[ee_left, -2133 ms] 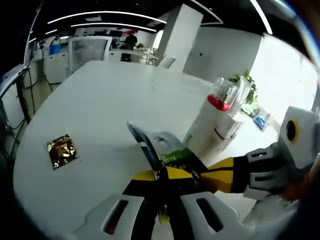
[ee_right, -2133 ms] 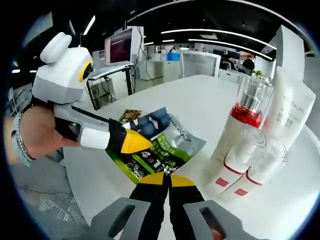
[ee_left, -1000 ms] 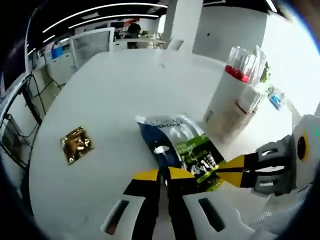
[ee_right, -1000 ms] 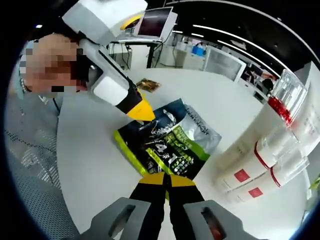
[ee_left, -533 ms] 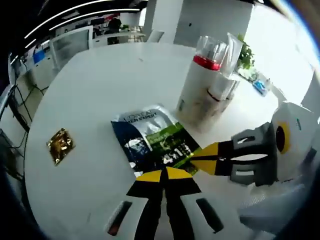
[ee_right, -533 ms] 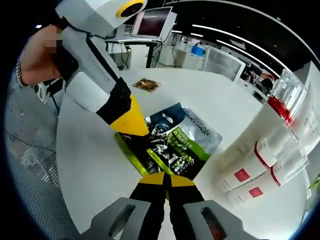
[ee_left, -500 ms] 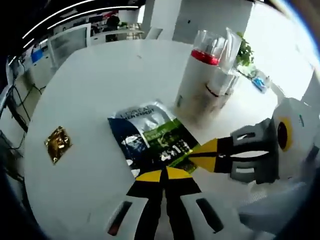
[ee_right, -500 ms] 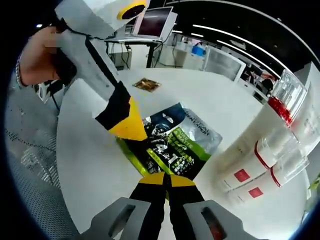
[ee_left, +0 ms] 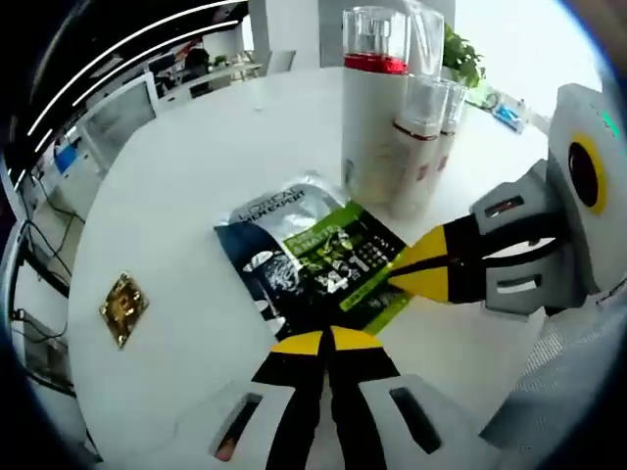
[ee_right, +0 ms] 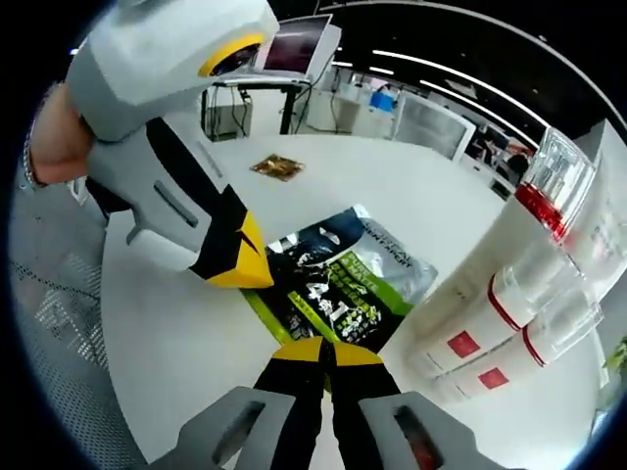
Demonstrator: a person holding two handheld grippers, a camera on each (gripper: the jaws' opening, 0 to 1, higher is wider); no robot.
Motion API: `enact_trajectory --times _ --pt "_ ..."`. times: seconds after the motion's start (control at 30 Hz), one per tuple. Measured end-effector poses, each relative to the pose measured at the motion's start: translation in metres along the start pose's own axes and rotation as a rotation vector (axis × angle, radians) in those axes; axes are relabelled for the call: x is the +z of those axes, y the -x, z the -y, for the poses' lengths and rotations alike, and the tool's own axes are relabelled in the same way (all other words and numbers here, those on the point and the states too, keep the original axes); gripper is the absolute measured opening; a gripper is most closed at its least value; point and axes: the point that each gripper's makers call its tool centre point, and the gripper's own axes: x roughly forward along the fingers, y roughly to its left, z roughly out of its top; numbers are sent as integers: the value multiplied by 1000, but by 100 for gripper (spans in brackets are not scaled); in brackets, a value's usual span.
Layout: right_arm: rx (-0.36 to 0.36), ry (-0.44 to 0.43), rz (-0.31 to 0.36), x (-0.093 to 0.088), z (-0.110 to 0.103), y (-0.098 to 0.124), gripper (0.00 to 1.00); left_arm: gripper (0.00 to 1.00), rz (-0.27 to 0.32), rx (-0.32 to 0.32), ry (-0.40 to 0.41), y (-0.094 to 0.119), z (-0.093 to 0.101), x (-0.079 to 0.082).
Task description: Arrange the skincare products in the storage area until every visible bottle or jar stands upright without overlapping.
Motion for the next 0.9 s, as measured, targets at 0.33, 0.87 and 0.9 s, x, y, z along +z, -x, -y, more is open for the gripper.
enact_trajectory --times 0.33,0.87,0.9 --pt "-5 -6 3 0 2 -1 0 6 31 25 -46 -2 -1 3" --pt "38 9 -41 0 0 -2 0 6 -247 -64 30 -10 -3 5" --pt "42 7 -41 0 0 -2 0 6 -275 -67 24 -10 -3 5"
